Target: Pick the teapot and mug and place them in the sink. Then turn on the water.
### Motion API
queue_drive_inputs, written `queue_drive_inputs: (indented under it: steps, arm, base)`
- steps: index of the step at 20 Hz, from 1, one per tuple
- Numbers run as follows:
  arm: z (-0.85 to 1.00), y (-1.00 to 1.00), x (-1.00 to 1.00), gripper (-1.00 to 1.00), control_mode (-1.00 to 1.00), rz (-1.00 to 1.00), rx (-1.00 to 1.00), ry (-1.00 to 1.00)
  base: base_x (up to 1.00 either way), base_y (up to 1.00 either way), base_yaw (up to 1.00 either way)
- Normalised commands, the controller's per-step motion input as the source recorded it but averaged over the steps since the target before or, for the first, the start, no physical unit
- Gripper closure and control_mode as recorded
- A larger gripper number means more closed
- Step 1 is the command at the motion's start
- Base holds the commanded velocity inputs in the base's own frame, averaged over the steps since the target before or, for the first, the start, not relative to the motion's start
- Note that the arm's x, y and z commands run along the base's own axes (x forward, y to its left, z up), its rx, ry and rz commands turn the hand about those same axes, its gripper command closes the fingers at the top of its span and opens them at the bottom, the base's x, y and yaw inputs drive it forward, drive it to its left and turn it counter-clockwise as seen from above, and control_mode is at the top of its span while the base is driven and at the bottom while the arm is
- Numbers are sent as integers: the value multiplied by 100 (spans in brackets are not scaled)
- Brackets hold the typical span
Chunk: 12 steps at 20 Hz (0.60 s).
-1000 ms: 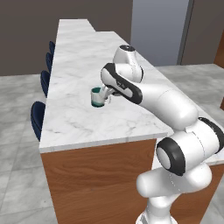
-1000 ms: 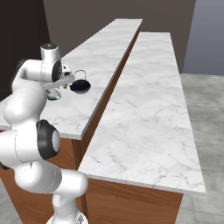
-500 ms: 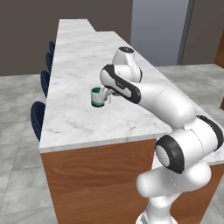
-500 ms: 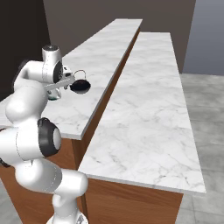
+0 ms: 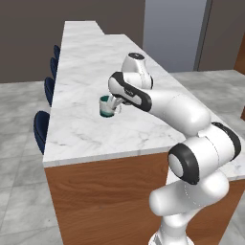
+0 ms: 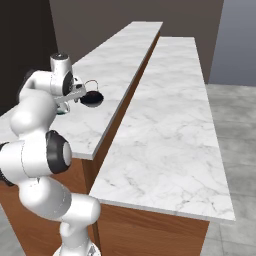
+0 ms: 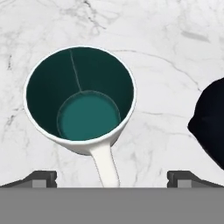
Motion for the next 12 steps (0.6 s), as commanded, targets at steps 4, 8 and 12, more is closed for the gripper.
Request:
queue_drive_inputs:
  steps: [4, 8, 12]
  arm:
    - [-8, 8, 6, -100, -100, 0, 0, 0]
    - [-3, 8, 1, -100, -100, 0, 0, 2]
    - [-5, 6, 4, -100, -100, 1, 0, 2]
  base:
    - [0, 0, 0]
    - [0, 0, 0]
    - [0, 0, 0]
